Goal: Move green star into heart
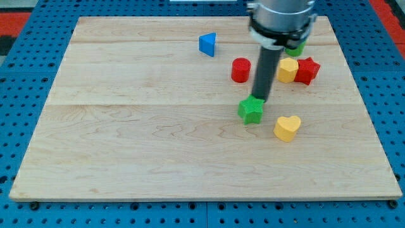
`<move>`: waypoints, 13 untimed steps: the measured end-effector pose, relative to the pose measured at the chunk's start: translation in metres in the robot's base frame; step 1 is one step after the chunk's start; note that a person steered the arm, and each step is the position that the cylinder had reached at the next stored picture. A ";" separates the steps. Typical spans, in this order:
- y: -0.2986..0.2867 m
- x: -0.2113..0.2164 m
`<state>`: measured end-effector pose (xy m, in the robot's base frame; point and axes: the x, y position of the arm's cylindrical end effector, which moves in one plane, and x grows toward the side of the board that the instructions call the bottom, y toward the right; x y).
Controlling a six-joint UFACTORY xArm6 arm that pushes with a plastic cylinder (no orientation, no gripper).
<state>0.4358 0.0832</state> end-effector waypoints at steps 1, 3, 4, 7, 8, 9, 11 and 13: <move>-0.016 -0.019; -0.074 -0.020; -0.046 -0.013; -0.033 0.017; 0.028 0.023; 0.049 0.045; 0.040 0.028; 0.170 0.000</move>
<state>0.4361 0.2528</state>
